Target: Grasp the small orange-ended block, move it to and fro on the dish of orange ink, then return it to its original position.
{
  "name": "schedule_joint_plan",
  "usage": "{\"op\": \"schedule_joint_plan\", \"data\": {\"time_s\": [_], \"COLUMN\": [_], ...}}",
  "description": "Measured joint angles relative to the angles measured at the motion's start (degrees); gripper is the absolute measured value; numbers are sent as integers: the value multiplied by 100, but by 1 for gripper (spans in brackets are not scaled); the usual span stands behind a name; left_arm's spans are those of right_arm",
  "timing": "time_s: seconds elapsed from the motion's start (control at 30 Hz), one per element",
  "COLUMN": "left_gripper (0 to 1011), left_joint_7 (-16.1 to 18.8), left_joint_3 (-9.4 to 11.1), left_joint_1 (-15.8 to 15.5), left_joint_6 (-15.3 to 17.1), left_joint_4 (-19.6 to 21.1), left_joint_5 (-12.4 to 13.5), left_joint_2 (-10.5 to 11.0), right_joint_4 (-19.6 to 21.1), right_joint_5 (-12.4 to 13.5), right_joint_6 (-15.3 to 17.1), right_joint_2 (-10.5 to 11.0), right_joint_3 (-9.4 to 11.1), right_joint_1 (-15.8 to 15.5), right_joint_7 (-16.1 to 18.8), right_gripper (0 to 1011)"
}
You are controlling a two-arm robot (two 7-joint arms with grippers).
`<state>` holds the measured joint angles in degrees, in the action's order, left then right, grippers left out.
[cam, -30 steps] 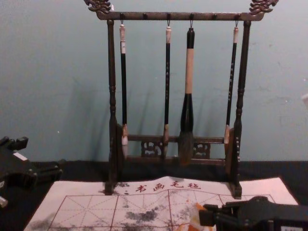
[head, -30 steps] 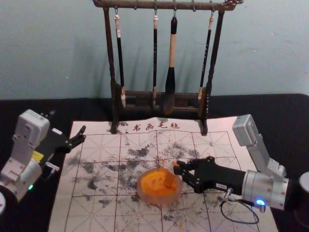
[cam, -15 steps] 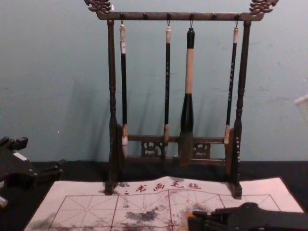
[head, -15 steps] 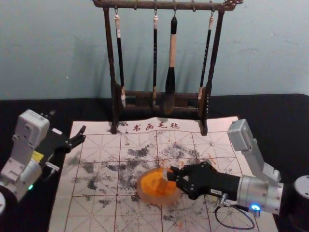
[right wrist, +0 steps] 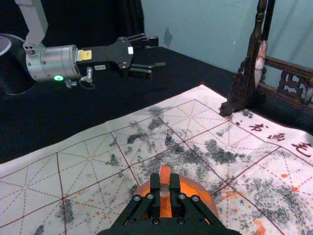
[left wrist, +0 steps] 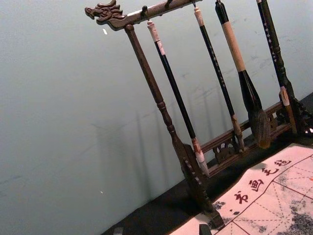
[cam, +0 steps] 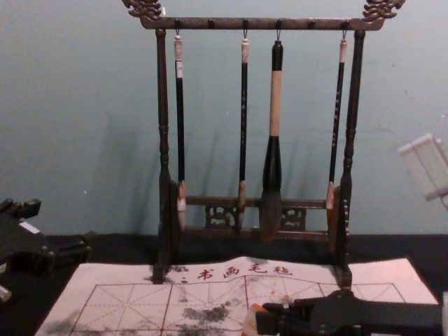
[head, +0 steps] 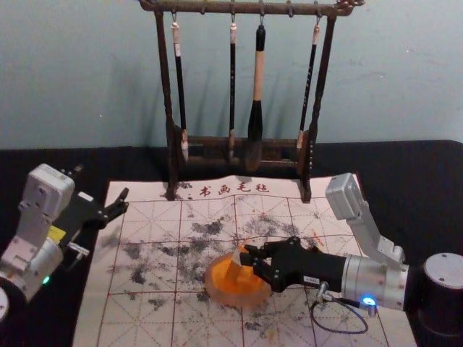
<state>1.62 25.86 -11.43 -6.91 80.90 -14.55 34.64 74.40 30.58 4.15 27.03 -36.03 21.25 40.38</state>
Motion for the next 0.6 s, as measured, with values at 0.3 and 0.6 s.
{"op": "schedule_joint_plan", "data": {"time_s": [0.3, 0.6], "left_gripper": [1001, 1001], "left_joint_7": [0, 0], "left_joint_3": [0, 0], "left_joint_1": [0, 0], "left_joint_6": [0, 0], "left_joint_4": [0, 0], "left_joint_5": [0, 0], "left_joint_2": [0, 0], "right_joint_4": [-185, -181], "right_joint_5": [-45, -56], "right_joint_6": [-17, -10], "right_joint_2": [-82, -63], "right_joint_3": [3, 101], "right_joint_1": [127, 106], "right_joint_7": [-19, -125], "right_gripper": [83, 83]}}
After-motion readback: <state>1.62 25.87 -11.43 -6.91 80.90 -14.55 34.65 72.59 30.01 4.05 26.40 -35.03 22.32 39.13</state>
